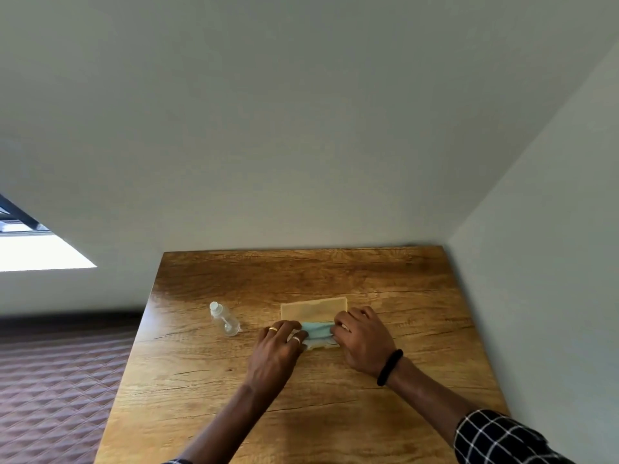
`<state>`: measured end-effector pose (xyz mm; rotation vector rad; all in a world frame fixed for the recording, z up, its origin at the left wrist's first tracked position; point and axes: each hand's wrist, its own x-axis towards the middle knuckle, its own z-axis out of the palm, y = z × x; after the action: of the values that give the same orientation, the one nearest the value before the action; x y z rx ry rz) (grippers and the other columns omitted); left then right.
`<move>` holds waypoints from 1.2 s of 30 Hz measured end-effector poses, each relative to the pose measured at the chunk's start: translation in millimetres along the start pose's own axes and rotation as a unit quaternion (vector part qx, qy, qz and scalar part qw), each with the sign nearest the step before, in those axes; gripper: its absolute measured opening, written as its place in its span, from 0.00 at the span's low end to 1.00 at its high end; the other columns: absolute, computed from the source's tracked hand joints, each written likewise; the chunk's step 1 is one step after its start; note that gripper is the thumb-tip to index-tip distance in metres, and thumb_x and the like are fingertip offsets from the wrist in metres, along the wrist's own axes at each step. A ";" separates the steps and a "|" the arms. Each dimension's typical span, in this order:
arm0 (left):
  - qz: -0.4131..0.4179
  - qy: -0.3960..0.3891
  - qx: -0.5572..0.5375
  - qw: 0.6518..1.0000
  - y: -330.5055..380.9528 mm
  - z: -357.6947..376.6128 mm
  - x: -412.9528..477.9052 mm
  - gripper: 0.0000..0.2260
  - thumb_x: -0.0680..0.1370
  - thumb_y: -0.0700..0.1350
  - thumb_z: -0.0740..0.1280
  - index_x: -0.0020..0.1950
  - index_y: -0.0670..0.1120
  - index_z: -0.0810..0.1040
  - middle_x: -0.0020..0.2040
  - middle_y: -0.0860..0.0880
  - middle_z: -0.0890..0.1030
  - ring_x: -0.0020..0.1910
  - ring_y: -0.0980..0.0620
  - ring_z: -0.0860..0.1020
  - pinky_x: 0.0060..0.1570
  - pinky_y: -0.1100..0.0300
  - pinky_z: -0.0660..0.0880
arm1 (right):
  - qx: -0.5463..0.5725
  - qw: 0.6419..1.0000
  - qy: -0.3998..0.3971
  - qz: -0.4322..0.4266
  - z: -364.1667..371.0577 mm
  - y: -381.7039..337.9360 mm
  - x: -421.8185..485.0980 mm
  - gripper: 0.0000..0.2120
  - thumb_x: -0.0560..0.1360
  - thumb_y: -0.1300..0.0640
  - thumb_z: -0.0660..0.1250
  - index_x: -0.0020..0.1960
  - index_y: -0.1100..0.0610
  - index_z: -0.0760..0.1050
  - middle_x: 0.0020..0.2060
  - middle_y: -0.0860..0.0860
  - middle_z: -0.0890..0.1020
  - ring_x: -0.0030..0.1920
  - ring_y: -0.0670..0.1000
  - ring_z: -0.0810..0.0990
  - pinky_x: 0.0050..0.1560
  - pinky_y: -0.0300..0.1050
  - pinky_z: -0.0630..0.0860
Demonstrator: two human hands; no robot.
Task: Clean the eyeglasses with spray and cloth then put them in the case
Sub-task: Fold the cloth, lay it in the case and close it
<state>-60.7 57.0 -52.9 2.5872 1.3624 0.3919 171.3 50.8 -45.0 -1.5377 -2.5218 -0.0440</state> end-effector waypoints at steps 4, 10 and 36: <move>0.002 0.004 -0.018 1.000 -1.2 1.5 -9.8 0.19 0.71 0.45 0.77 0.60 0.48 0.80 0.61 0.47 0.80 0.58 0.47 0.79 0.53 0.52 0.79 | 0.001 1.000 -0.001 -0.002 1.3 -0.6 -1.5 0.06 0.73 0.57 0.68 0.49 0.53 0.80 0.48 0.49 0.80 0.47 0.52 0.77 0.49 0.50 0.72; -0.014 0.026 -0.041 0.999 -7.7 7.8 -18.1 0.19 0.73 0.47 0.74 0.63 0.46 0.78 0.68 0.41 0.74 0.63 0.43 0.75 0.57 0.49 0.78 | 0.003 1.000 -0.006 0.003 2.1 -2.9 -3.4 0.09 0.71 0.58 0.70 0.51 0.52 0.81 0.50 0.49 0.82 0.47 0.52 0.79 0.49 0.50 0.74; -0.156 0.057 -0.198 0.966 -14.6 6.2 -14.1 0.51 0.70 0.62 0.72 0.80 0.43 0.45 0.61 0.47 0.81 0.53 0.49 0.83 0.53 0.47 0.80 | -0.012 1.000 -0.007 0.023 4.5 -8.7 -6.4 0.10 0.72 0.54 0.70 0.53 0.52 0.81 0.51 0.48 0.82 0.46 0.50 0.79 0.48 0.49 0.73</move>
<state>-77.7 53.2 -65.0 2.0174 1.5163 0.6868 165.8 41.7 -50.0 -1.6102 -2.5054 -0.0579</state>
